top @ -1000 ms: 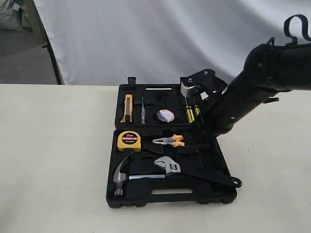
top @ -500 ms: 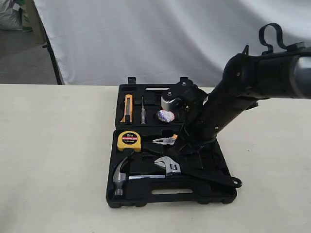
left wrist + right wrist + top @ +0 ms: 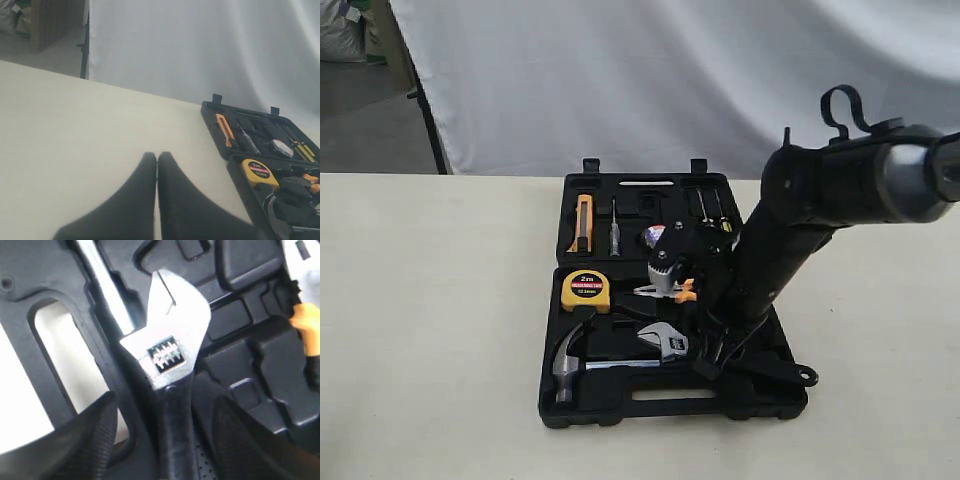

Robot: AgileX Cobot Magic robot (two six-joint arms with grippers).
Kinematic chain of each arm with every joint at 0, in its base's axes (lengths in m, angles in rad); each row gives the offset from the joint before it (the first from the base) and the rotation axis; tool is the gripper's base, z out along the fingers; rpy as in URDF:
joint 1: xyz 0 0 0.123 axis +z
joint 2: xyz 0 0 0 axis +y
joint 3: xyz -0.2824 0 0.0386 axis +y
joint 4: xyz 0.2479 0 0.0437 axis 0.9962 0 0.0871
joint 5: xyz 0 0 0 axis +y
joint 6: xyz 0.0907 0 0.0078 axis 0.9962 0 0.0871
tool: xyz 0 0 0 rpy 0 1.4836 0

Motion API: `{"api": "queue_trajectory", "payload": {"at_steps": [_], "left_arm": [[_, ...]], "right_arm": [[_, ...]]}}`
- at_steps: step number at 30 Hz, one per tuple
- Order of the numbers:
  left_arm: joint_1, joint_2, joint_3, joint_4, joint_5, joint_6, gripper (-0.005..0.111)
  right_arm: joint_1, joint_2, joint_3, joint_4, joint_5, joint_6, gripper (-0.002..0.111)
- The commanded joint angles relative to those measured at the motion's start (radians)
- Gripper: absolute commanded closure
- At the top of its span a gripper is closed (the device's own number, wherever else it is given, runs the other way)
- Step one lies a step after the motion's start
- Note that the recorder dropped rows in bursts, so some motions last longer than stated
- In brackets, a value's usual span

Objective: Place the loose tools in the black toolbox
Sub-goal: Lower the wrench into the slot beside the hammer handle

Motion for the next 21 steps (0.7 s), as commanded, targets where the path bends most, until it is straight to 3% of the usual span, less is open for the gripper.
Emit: {"api": "queue_trajectory", "payload": {"at_steps": [1, 15, 18, 21], "left_arm": [[0.025, -0.003, -0.003, 0.004, -0.007, -0.005, 0.106], [0.025, -0.003, -0.003, 0.004, -0.007, -0.005, 0.106], [0.025, -0.003, -0.003, 0.004, -0.007, -0.005, 0.106], [0.025, -0.003, -0.003, 0.004, -0.007, -0.005, 0.106]], "right_arm": [[0.002, 0.015, 0.001, -0.012, -0.023, -0.043, 0.054], [0.002, 0.056, 0.001, -0.012, -0.057, -0.197, 0.055], [0.002, 0.056, 0.001, -0.012, -0.057, -0.214, 0.07], [0.002, 0.056, 0.001, -0.012, -0.059, -0.222, 0.094]]}}
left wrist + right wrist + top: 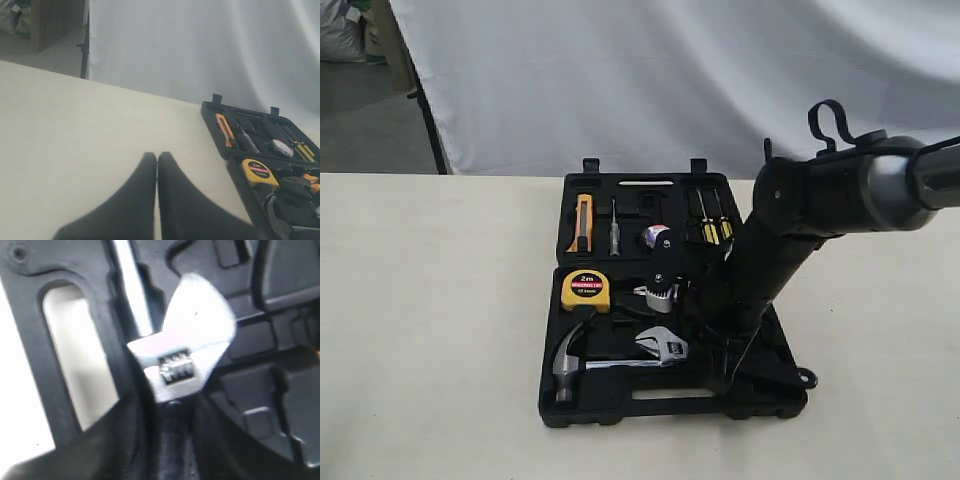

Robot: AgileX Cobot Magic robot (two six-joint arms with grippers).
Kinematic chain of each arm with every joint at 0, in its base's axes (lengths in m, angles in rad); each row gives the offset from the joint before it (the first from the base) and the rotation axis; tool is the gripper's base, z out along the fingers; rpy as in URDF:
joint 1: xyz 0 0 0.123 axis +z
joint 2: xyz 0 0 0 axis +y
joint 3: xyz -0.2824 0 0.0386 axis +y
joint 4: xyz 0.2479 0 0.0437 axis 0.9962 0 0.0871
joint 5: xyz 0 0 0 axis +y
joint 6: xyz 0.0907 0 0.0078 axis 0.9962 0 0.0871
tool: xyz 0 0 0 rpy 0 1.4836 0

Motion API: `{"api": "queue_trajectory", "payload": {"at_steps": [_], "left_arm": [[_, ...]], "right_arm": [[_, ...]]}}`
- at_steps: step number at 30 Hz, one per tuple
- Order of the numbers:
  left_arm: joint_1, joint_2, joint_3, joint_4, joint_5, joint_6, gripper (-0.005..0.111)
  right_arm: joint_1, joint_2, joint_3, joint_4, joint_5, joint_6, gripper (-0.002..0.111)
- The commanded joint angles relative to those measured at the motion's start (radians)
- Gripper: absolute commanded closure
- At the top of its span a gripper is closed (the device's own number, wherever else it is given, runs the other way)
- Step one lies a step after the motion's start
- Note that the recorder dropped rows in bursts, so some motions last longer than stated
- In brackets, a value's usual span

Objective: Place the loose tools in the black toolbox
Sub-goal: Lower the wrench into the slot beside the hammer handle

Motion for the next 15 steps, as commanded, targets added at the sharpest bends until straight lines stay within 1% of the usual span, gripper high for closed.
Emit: {"api": "queue_trajectory", "payload": {"at_steps": [1, 2, 15], "left_arm": [[0.025, -0.003, -0.003, 0.004, -0.007, -0.005, 0.106], [0.025, -0.003, -0.003, 0.004, -0.007, -0.005, 0.106], [0.025, -0.003, -0.003, 0.004, -0.007, -0.005, 0.106]], "right_arm": [[-0.003, 0.018, 0.001, -0.018, -0.046, -0.023, 0.102], [-0.003, 0.018, 0.001, -0.018, -0.046, -0.029, 0.109], [-0.003, 0.018, 0.001, -0.018, -0.084, -0.071, 0.108]]}}
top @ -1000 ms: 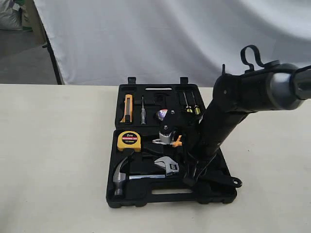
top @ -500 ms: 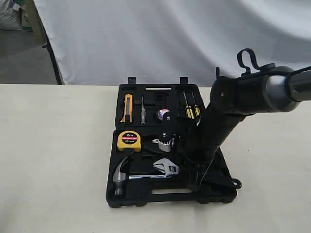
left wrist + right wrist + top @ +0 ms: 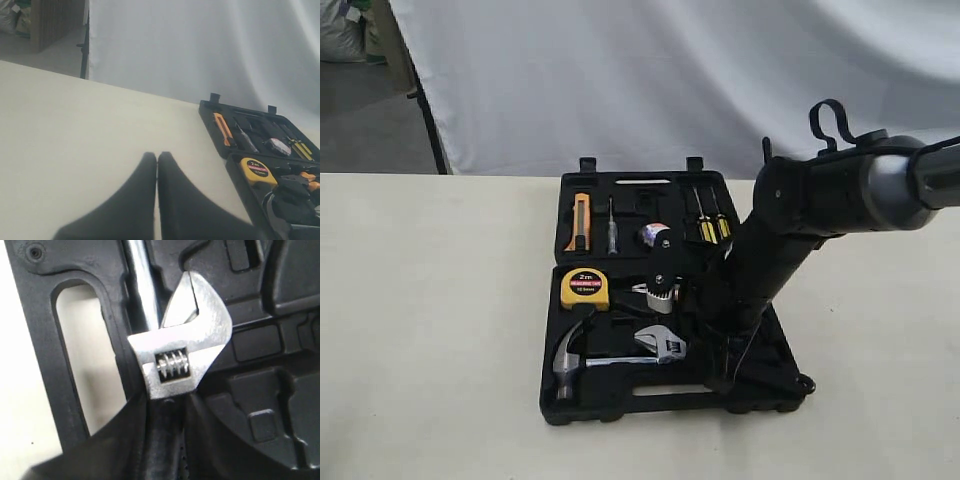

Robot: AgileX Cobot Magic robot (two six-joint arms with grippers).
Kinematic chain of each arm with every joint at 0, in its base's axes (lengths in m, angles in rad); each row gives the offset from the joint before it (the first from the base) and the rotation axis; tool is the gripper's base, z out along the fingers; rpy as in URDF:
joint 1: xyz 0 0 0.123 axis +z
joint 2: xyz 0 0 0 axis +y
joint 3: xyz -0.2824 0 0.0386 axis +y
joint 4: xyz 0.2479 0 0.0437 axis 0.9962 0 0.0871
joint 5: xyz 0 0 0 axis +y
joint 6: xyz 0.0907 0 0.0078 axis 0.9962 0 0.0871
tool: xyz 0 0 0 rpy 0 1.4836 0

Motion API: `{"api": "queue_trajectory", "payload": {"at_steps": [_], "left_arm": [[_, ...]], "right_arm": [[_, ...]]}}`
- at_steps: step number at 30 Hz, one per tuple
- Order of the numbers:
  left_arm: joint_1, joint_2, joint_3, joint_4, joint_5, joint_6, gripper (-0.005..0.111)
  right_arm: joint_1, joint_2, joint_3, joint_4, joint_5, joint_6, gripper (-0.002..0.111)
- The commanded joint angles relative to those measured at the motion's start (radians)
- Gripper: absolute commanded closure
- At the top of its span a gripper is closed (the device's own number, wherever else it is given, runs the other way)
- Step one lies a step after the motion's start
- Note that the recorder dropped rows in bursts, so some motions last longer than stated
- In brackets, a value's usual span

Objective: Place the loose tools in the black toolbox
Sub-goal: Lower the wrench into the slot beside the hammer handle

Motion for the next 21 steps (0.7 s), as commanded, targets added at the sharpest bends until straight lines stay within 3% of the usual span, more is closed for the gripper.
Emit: {"api": "queue_trajectory", "payload": {"at_steps": [1, 21], "left_arm": [[0.025, -0.003, -0.003, 0.004, -0.007, -0.005, 0.106], [0.025, -0.003, -0.003, 0.004, -0.007, -0.005, 0.106]], "right_arm": [[-0.005, 0.018, -0.002, -0.026, -0.078, -0.028, 0.108], [0.063, -0.033, -0.013, -0.037, -0.062, -0.028, 0.108]]}}
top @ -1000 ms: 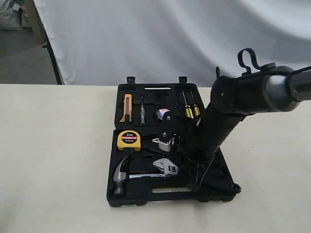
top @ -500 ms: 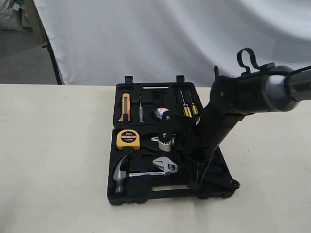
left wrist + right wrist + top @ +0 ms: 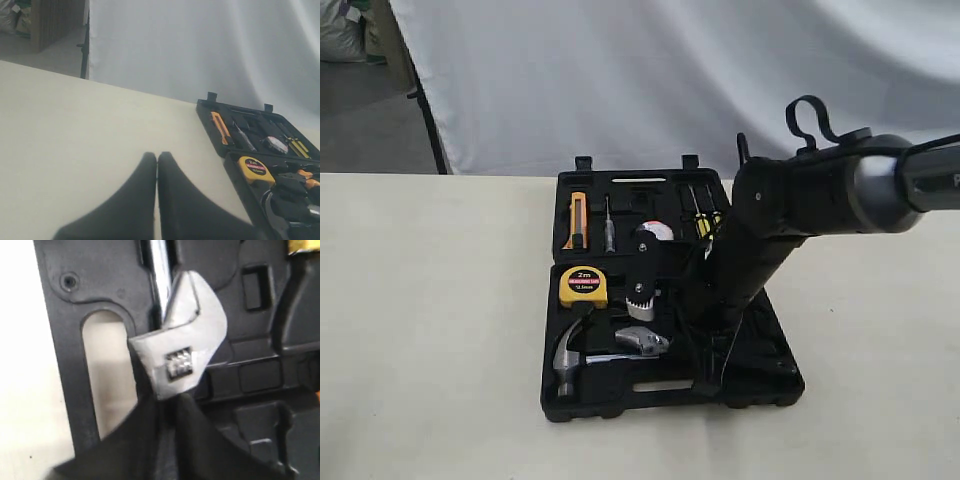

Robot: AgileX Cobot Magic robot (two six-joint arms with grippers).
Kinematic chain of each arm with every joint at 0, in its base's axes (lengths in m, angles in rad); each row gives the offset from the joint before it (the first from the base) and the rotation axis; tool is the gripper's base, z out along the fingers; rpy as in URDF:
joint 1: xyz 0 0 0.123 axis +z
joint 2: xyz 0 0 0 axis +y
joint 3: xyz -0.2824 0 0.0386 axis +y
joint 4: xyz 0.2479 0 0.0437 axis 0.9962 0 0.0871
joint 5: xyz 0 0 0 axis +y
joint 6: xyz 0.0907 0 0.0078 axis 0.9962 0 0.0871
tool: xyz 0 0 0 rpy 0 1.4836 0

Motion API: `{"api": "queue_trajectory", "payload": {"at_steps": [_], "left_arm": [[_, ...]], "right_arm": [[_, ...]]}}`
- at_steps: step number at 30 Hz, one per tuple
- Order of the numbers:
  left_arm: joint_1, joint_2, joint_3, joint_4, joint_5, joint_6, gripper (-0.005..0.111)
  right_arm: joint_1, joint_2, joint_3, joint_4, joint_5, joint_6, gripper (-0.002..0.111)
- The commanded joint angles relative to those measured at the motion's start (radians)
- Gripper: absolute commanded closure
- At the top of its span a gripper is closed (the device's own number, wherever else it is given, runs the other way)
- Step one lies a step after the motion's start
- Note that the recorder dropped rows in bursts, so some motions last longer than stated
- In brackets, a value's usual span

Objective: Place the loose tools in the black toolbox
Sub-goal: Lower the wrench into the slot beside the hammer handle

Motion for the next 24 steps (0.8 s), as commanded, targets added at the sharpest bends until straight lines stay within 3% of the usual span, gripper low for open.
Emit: {"api": "queue_trajectory", "payload": {"at_steps": [1, 24], "left_arm": [[0.025, -0.003, -0.003, 0.004, -0.007, -0.005, 0.106], [0.025, -0.003, -0.003, 0.004, -0.007, -0.005, 0.106]], "right_arm": [[0.001, -0.011, -0.007, -0.008, -0.069, -0.01, 0.108], [0.001, 0.058, -0.005, -0.008, -0.226, -0.048, 0.108]]}}
